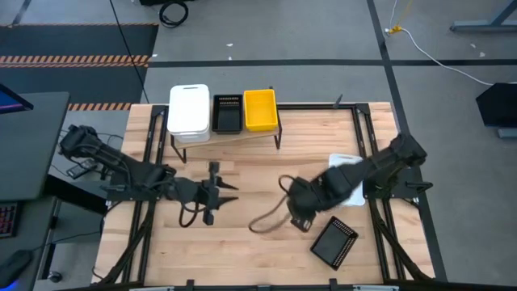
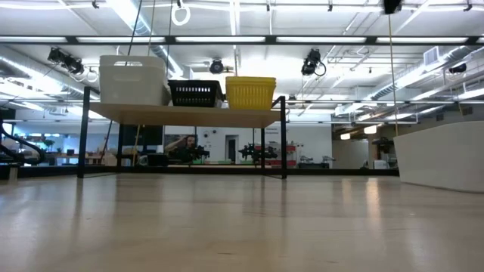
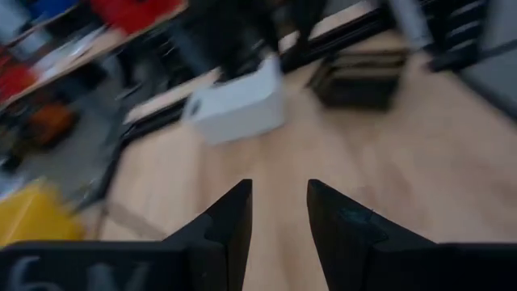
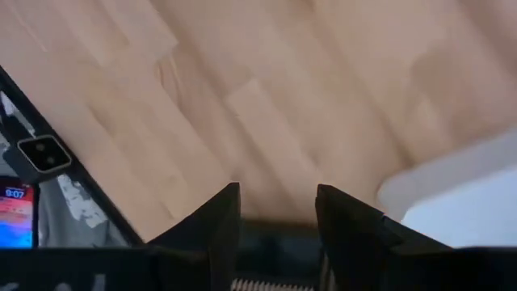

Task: Stack baskets on shelf by color
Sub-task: Stack the black bin on top of the other black bin on the shelf

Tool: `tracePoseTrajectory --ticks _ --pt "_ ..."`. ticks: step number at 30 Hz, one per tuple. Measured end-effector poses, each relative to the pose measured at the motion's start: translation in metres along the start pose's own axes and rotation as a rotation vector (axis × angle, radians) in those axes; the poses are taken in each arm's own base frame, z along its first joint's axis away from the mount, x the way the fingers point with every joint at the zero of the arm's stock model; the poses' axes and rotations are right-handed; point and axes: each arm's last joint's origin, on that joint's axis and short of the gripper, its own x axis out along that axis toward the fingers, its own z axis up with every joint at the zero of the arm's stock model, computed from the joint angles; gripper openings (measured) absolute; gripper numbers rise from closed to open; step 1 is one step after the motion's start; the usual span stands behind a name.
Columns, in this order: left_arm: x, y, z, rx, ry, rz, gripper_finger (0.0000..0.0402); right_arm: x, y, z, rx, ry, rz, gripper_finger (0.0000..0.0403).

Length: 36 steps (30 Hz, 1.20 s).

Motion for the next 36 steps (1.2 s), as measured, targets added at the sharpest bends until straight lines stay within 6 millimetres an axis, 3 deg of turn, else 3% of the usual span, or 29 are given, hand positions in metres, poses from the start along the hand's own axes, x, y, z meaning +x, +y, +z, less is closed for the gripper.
tracePoseTrajectory --ticks 6,10,15,22,36 --pt "0.013 -0.005 0.009 0.06 -0.198 -0.332 0.0124 0.024 0.014 -0.036 0.128 0.037 -0.018 0.0168" --pt "0.02 -0.01 0.011 0.085 -0.272 -0.47 0.0123 0.039 0.027 -0.052 0.152 0.028 0.06 0.0168" --pt "0.031 -0.016 0.008 0.093 -0.287 -0.507 0.0123 0.055 0.037 -0.06 0.148 0.005 0.161 0.0167" --pt "0.048 -0.029 0.006 0.078 -0.327 -0.59 0.0123 0.062 0.033 -0.063 0.179 0.024 0.125 0.0167" --pt "0.045 -0.033 0.01 0.056 -0.349 -0.591 0.0123 0.061 0.034 -0.068 0.272 -0.055 0.106 0.0167"
